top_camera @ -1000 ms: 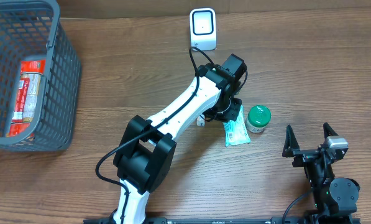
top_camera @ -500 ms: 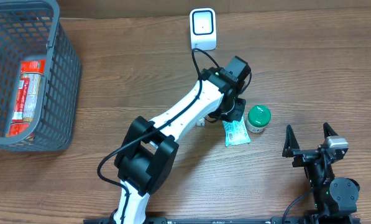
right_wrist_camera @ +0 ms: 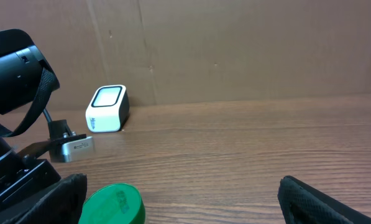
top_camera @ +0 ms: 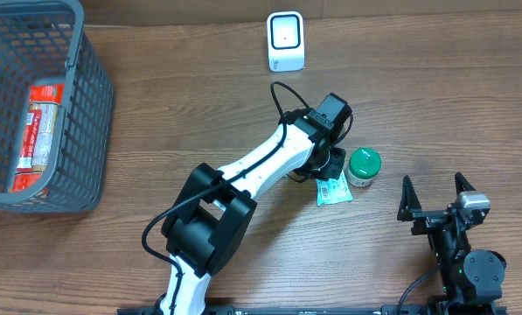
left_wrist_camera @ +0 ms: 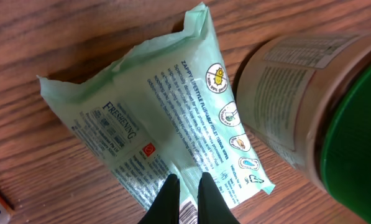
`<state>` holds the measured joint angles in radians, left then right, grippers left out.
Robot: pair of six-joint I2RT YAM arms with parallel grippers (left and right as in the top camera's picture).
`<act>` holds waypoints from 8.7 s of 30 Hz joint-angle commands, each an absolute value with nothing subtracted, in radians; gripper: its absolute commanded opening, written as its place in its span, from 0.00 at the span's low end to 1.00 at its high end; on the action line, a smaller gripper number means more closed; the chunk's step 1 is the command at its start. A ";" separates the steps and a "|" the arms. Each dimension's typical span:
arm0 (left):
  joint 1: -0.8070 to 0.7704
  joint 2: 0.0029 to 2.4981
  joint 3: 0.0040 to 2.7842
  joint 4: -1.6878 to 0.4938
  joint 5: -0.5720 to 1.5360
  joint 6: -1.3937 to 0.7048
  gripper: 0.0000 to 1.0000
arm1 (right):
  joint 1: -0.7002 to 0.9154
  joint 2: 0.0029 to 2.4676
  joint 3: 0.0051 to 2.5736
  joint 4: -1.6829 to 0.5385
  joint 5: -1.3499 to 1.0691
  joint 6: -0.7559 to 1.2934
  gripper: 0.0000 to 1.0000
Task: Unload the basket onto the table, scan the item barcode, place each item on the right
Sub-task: 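Move the green packet left and lower it onto the table, then open the left gripper to release the green packet, then swing the left arm toward the grey basket, then grasp the red-and-tan pasta packet in the basket with the left gripper, then carry the pasta packet out of the basket and lower it onto the table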
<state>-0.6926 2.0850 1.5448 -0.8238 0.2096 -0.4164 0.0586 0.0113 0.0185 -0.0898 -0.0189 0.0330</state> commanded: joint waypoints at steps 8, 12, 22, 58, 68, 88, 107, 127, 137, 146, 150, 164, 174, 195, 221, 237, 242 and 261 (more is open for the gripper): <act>-0.674 2.055 1.702 -0.903 0.224 -0.435 0.04 | 0.055 0.003 0.008 -0.084 -0.017 0.032 1.00; -0.696 2.065 1.693 -0.884 0.166 -0.461 0.04 | 0.055 0.003 0.008 -0.084 -0.017 0.033 1.00; -0.742 2.112 1.689 -0.867 0.157 -0.476 0.04 | 0.055 0.003 0.008 -0.084 -0.017 0.032 1.00; -0.789 2.120 1.575 -0.844 -0.059 -0.544 0.04 | 0.055 0.003 0.008 -0.084 -0.017 0.032 1.00; -0.755 2.120 1.575 -0.878 -0.059 -0.467 0.04 | 0.055 0.003 0.008 -0.084 -0.017 0.032 1.00; -0.795 2.149 1.637 -0.836 0.097 -0.566 0.04 | 0.055 0.003 0.008 -0.084 -0.017 0.032 1.00; -0.766 2.184 1.637 -0.922 -0.044 -0.487 0.04 | 0.055 0.003 0.008 -0.084 -0.017 0.032 1.00; -0.554 1.953 2.030 -1.124 0.015 -0.409 0.08 | 0.055 0.003 0.008 -0.084 -0.017 0.032 1.00; -0.080 1.825 2.297 -1.174 -0.011 -0.314 0.84 | 0.055 0.003 0.008 -0.084 -0.017 0.032 1.00; 0.323 1.785 2.321 -1.189 -0.011 -0.218 1.00 | 0.055 0.003 0.008 -0.084 -0.017 0.032 1.00; 0.446 1.802 2.321 -1.206 -0.033 -0.095 1.00 | 0.055 0.003 0.008 -0.084 -0.017 0.033 1.00; 0.661 1.958 2.319 -1.214 -0.093 0.121 1.00 | 0.055 0.003 0.008 -0.084 -0.017 0.032 1.00; 0.716 2.226 2.319 -1.203 -0.084 0.254 1.00 | 0.055 0.003 0.008 -0.084 -0.017 0.032 1.00; 0.727 2.550 2.319 -1.041 -0.052 0.456 1.00 | 0.055 0.003 0.008 -0.084 -0.017 0.032 1.00; 0.669 2.461 2.328 -1.056 0.113 0.416 0.10 | 0.055 0.003 0.008 -0.084 -0.017 0.032 1.00; 0.537 1.880 2.328 -0.937 -0.089 0.084 0.04 | 0.055 0.003 0.008 -0.084 -0.017 0.032 1.00; 0.530 1.753 2.328 -0.962 -0.054 -0.076 0.04 | 0.055 0.003 0.008 -0.084 -0.017 0.032 1.00; 0.035 1.801 2.201 -1.565 0.002 -0.323 0.04 | 0.055 0.003 0.008 -0.084 -0.017 0.032 1.00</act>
